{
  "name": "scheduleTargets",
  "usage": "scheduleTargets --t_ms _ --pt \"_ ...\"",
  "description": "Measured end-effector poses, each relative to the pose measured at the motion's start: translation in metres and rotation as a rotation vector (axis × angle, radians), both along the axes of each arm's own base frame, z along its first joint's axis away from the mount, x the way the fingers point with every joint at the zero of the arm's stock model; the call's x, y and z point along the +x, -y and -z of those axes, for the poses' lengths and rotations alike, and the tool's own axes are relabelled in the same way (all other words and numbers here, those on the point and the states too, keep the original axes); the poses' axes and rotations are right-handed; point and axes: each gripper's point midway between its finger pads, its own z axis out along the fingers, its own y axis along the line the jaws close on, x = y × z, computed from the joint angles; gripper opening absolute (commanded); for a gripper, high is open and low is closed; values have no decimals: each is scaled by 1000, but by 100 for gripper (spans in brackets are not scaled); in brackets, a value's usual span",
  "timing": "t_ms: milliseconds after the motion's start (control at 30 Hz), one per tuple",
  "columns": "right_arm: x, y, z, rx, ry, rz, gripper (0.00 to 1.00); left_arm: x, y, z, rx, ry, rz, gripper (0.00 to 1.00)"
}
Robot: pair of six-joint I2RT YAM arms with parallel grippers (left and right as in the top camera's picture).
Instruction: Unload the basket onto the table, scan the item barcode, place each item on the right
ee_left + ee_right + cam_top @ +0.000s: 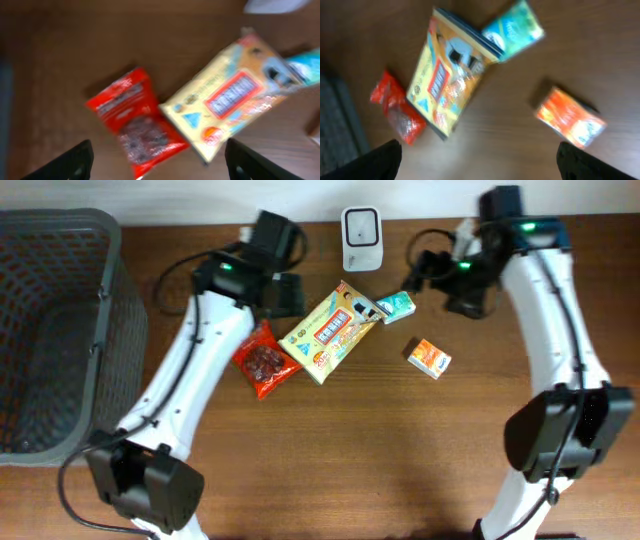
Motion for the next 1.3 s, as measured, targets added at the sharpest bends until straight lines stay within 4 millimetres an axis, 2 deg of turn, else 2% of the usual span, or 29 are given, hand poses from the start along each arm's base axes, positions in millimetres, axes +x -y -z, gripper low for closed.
scheduleTargets --t_ms 100,167,233,333,367,467,533,633,700,767,800,833,867,1000,1133,1233,1300 --pt "11 -52 21 9 -2 87 95 -5 -66 6 64 -56 -205 90" --pt "16 -77 37 -7 -15 140 92 -9 -82 7 86 -73 -255 93" --pt "16 -100 65 -36 -54 175 89 -11 -85 7 94 -80 -267 100" --pt "12 -133 116 -80 -118 192 87 -13 -86 8 96 -85 -276 99" --pt "9 -139 126 -91 -131 196 85 -14 -86 9 98 -89 -276 99" --pt "7 -155 144 -109 -139 224 85 -16 -87 14 104 -103 -276 99" --pt "12 -162 146 -95 -119 248 83 -17 -87 16 105 -108 -275 99" --pt "13 -162 154 -111 -124 296 74 -17 -87 16 106 -108 -276 99" --pt "11 -160 167 -138 -140 324 67 -17 -87 16 106 -108 -276 100" --pt "11 -158 170 -147 -147 344 51 -17 -87 16 106 -108 -276 99" --pt "11 -157 171 -152 -149 351 40 -17 -87 16 105 -107 -276 99" --pt "11 -156 172 -158 -151 352 14 -17 -87 16 106 -108 -276 99" --pt "11 -154 172 -162 -154 359 4 -17 -87 16 106 -108 -276 99" --pt "11 -150 168 -155 -173 330 4 -17 -87 16 106 -108 -276 99" --pt "5 -110 160 -233 -247 280 4 -17 -87 16 106 -108 -276 99" --pt "15 -81 134 -270 -227 227 4 -17 -87 16 106 -108 -276 99" --pt "23 -76 108 -281 -149 128 4 -17 -87 16 106 -108 -276 100"
